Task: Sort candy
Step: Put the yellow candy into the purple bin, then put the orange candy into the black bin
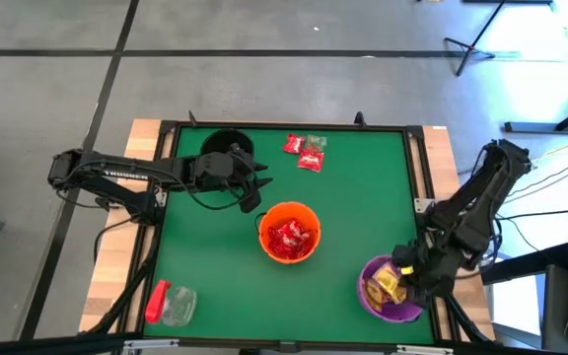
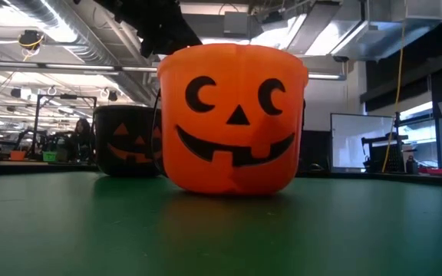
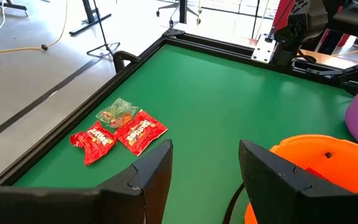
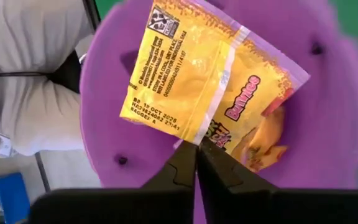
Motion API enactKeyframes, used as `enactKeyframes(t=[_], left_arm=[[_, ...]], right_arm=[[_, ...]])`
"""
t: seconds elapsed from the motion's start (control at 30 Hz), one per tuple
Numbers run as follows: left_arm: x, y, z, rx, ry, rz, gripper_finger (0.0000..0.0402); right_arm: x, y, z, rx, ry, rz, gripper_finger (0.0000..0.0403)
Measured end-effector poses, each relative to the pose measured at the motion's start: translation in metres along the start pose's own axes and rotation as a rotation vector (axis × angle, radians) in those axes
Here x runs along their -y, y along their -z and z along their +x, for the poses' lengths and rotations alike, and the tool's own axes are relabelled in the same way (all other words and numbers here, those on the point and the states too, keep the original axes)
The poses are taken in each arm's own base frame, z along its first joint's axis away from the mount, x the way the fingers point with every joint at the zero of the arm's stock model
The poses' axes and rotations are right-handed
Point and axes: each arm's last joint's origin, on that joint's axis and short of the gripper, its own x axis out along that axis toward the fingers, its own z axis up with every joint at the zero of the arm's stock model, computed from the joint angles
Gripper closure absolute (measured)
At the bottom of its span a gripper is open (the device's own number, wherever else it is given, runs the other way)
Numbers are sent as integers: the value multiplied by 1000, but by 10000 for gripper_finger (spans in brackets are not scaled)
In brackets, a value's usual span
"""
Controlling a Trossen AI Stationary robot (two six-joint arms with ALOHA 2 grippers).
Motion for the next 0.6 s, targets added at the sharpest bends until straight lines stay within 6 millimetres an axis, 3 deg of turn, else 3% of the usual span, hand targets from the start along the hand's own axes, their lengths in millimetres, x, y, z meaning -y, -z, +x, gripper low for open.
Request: enactKeyframes(t=[0.4, 0.6], left_arm=[[0, -1, 0, 6, 2, -21, 227], [0, -1, 0, 6, 2, -20, 227]], right_arm=[[-12, -4, 9, 7, -66, 23, 276], [-4, -39, 4, 208, -9, 9, 257]])
